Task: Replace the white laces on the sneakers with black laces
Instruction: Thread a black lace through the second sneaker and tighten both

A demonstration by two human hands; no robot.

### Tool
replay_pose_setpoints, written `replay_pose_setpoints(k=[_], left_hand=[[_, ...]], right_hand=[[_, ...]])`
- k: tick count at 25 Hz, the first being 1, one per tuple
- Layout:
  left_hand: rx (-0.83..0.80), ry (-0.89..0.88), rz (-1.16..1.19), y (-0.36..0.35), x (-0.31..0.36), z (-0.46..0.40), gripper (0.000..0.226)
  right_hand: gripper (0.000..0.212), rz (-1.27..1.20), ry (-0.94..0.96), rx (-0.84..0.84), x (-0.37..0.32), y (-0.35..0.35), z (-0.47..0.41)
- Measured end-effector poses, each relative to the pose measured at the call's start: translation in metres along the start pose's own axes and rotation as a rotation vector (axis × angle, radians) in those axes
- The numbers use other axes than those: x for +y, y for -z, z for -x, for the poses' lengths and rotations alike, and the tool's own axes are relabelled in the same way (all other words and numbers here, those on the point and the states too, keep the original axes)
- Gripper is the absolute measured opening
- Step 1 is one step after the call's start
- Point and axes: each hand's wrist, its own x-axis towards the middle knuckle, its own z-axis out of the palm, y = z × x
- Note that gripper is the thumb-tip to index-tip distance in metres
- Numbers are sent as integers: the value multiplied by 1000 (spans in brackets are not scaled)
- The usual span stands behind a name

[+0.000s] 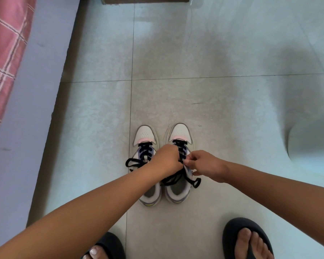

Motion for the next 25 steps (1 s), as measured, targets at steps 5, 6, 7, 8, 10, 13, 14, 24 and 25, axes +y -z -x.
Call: replay_pose_setpoints(k=[5, 6, 7, 8, 10, 13, 14, 24, 25], left_hand=[[-132, 24, -83, 10, 15, -3, 42], [-163, 9, -84, 13, 15, -4, 42], [-187, 0, -72, 15, 13, -5, 41], [-197, 4, -47, 17, 9, -6, 39], [-183, 22, -3, 15, 2, -7, 28], [-104, -1, 12, 5, 0, -4, 5], [-68, -11, 16, 3, 0, -3, 4], [-213, 160, 299, 15, -3, -3, 19], [-214, 139, 279, 14, -5, -4, 21]], right_hand=[[25, 299, 75, 23, -3, -1, 1], [27, 353, 96, 24, -4, -1, 0], [27, 374, 106, 19, -5, -1, -1], [27, 378, 113, 12, -5, 0, -2], [28, 416, 139, 3, -5, 2, -3], [30, 535, 213, -24, -7, 5, 0], [31, 572, 242, -26, -8, 5, 2], [33, 602, 298, -1, -2, 5, 4], [33, 607, 294, -1, -2, 5, 5]])
